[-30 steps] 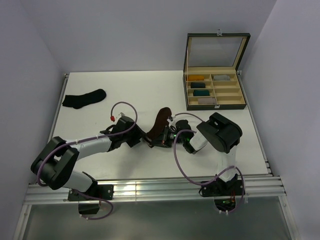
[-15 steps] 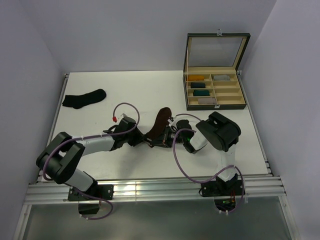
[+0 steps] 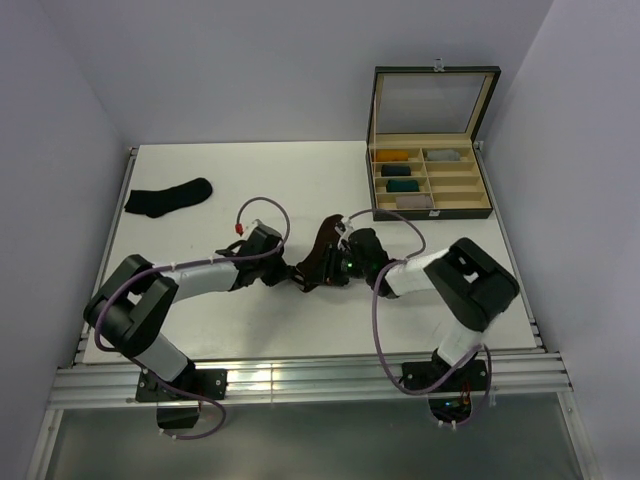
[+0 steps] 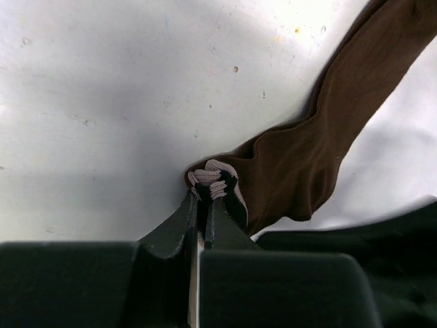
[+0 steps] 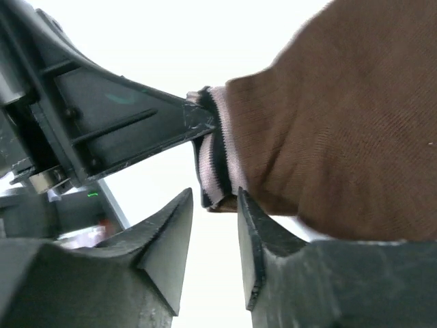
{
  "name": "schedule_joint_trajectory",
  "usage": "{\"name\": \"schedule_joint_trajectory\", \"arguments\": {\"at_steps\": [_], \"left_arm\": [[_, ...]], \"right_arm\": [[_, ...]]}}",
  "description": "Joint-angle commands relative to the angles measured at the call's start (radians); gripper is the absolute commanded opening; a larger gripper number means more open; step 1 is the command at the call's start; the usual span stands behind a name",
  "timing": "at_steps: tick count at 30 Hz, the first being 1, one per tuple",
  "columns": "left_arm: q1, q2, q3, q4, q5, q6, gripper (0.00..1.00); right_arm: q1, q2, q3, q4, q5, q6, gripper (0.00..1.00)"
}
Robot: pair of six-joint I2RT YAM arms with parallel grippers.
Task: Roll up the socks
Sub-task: Roll the sock at the center of the board.
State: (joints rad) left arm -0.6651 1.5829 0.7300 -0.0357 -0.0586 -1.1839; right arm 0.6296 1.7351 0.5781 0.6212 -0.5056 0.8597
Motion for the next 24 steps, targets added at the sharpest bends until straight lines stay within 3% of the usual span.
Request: {"name": "schedule_joint_trajectory", "arguments": {"at_steps": [1,5,8,13,24], "left_arm": [[-0.008,0.015,0.057,-0.128,-0.059,0.072,0.00],[-0.008,0.008,0.098,-0.205,-0.081,0.110,0.00],[-0.007,-0.001,0.111,-0.220,-0.087,0.122,0.00],[-0.008,0.009,0.121,-0.227,-0.060,0.129,0.00],[-0.008,0.023,0.124,-0.221,-0.035,0.133,0.00]], "right_arm": [[0.079,-0.144,0.065,-0.244,0.237,-0.261,0.41],[0.209,-0.218,0.117,-0.359,0.503,-0.424,0.44],[0.306,-0.235,0.121,-0.321,0.634,-0.542,0.45],[0.430,-0.194,0.121,-0.233,0.769,-0.727,0.49],[0.544,-0.031,0.161,-0.126,0.929,-0.893,0.50]]}}
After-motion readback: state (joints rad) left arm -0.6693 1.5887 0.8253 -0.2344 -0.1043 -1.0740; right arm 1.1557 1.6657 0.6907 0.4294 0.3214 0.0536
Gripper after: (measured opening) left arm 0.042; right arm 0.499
